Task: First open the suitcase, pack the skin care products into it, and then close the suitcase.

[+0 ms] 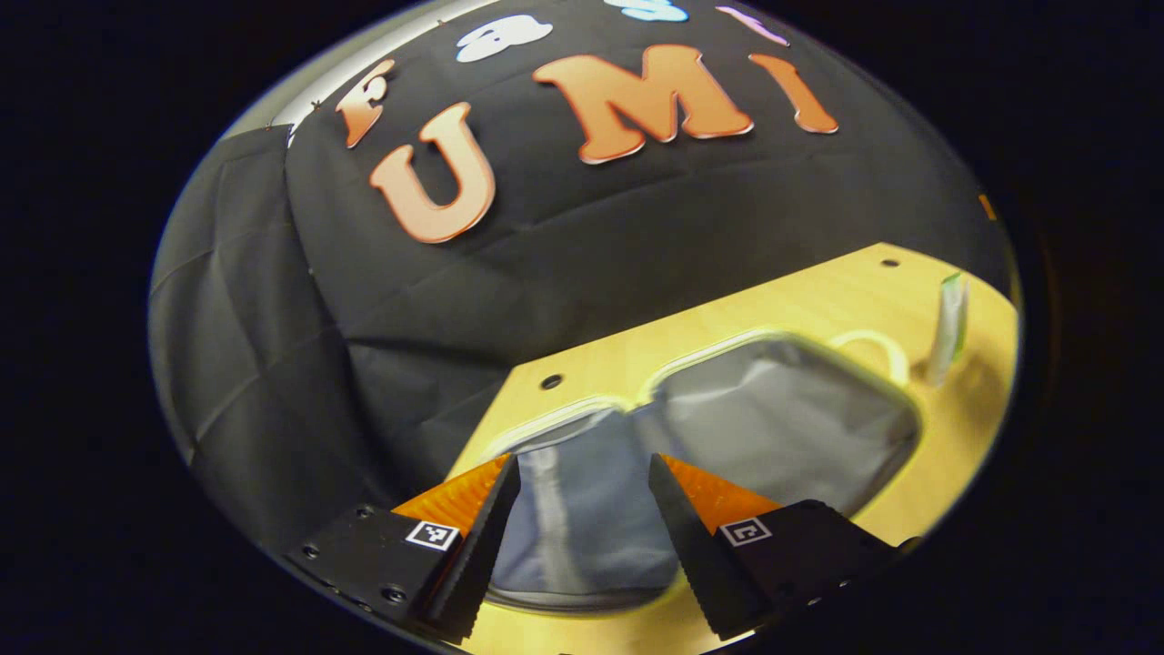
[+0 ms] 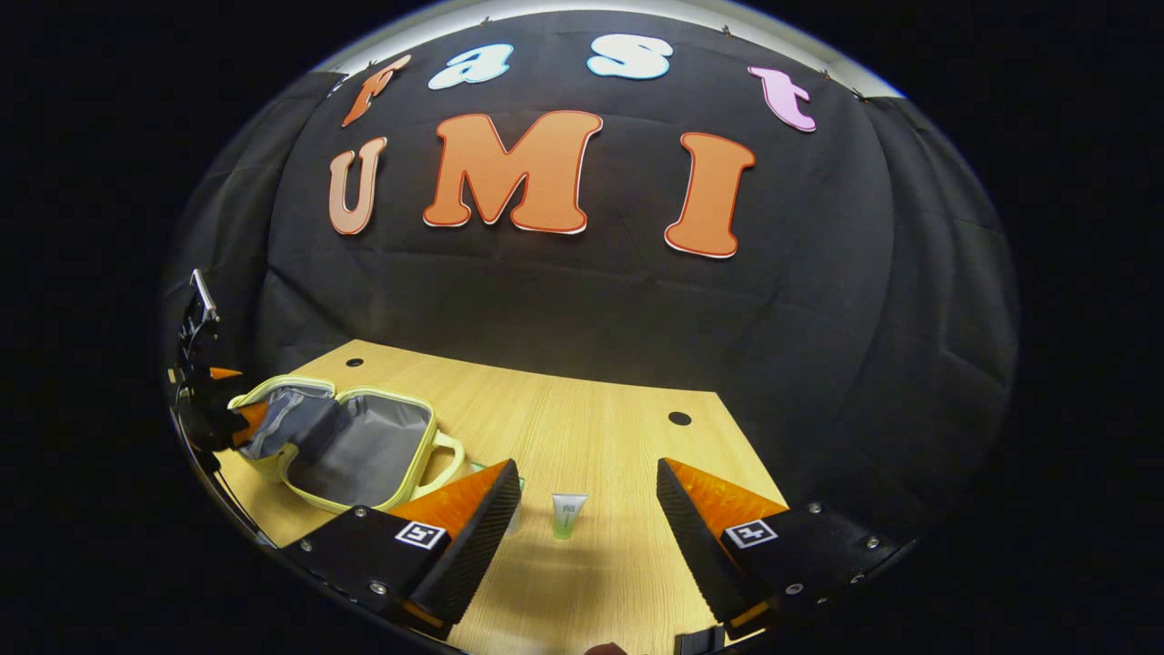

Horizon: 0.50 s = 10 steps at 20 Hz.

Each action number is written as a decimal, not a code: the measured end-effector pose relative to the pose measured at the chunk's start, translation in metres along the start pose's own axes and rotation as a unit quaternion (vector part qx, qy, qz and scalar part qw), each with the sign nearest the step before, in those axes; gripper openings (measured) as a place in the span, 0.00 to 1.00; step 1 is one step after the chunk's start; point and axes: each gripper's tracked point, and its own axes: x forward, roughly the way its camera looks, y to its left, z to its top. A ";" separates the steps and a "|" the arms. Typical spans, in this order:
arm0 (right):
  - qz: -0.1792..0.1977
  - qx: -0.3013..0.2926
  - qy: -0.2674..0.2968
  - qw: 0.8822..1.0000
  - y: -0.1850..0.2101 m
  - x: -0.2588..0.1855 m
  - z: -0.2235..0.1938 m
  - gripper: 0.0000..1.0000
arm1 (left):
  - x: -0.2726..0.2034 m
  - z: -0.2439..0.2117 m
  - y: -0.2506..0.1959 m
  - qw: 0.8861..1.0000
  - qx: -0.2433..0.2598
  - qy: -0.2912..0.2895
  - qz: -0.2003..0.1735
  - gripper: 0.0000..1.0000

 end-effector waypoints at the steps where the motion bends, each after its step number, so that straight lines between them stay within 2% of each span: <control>1: 0.007 -0.001 0.001 1.000 -0.001 0.001 -0.003 0.96 | -0.005 0.010 -0.030 1.000 -0.007 -0.008 -0.018 0.89; 4: 0.029 -0.017 0.005 0.999 -0.006 0.006 -0.016 0.96 | -0.020 0.034 -0.110 0.997 -0.026 -0.028 -0.066 0.89; 7: 0.056 -0.025 0.013 0.998 -0.012 0.011 -0.033 0.96 | -0.026 0.032 -0.192 0.994 -0.023 -0.028 -0.105 0.88; 10: 0.073 -0.030 0.007 0.997 -0.022 0.013 -0.041 0.96 | -0.023 0.032 -0.247 0.991 -0.027 -0.028 -0.124 0.89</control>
